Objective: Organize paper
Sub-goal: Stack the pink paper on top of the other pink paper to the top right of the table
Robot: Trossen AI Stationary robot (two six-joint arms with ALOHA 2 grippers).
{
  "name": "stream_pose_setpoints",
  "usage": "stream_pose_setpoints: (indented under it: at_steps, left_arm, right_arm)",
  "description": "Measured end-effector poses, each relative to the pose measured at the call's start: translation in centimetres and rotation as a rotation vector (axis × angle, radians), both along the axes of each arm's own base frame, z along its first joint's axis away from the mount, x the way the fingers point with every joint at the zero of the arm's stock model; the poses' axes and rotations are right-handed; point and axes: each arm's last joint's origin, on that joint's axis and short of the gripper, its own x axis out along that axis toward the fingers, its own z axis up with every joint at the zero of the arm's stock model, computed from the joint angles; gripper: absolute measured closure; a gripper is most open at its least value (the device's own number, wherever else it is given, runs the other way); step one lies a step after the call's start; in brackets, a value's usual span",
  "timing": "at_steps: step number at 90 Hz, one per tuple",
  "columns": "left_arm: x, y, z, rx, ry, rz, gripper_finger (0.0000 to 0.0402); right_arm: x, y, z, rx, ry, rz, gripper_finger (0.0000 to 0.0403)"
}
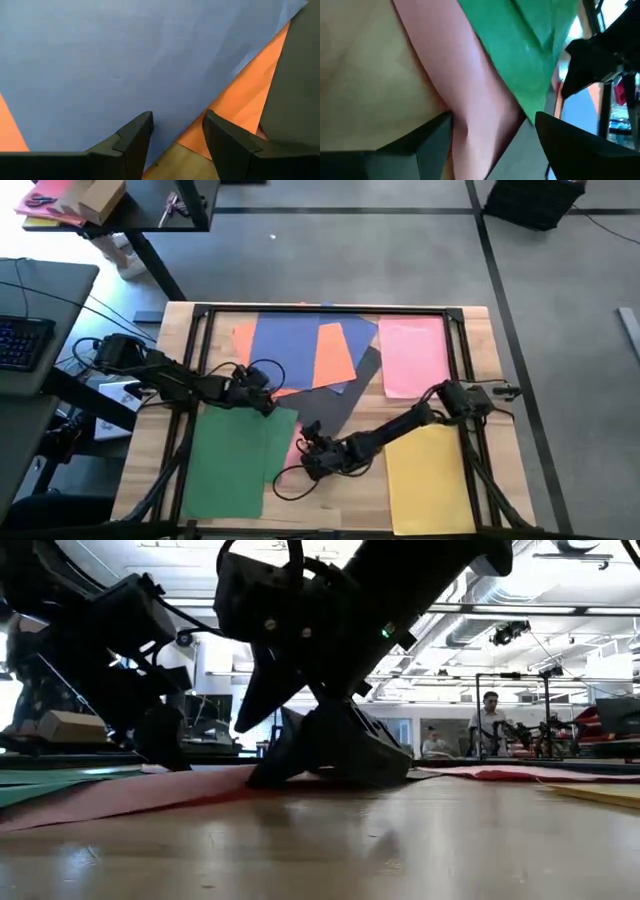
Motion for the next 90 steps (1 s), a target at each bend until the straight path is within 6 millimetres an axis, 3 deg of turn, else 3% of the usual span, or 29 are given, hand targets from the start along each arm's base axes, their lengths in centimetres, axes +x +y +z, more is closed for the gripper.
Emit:
stream_pose_setpoints:
  at_steps: [20,39,58,68,84,90]
  left_arm:
    - [0.0,0.0,0.0,-0.006,-0.003,-0.006,0.0234]
    - [0.0,0.0,0.0,-0.007,-0.004,-0.008,0.0234]
    - [0.0,0.0,0.0,-0.004,-0.003,-0.013,0.0234]
    - [0.1,0.0,0.0,-0.004,-0.007,-0.017,0.0234]
    - [0.3,-0.1,0.0,-0.007,-0.022,-0.032,0.0234]
    - [0.4,-0.1,0.1,-0.007,-0.03,-0.04,0.0234]
  right_arm:
    - [1.3,-1.2,1.2,-0.062,-0.062,-0.021,0.0135]
    - [2.0,-0.8,3.0,-0.032,-0.039,0.04,0.0135]
    - [1.9,-1.3,2.6,0.054,0.019,0.069,0.0147]
    - [1.8,-1.3,2.4,0.074,0.042,0.069,0.02]
    - [1.9,-1.3,2.4,0.152,0.038,0.069,0.0361]
    - [1.9,-1.3,2.3,0.228,0.053,0.082,0.039]
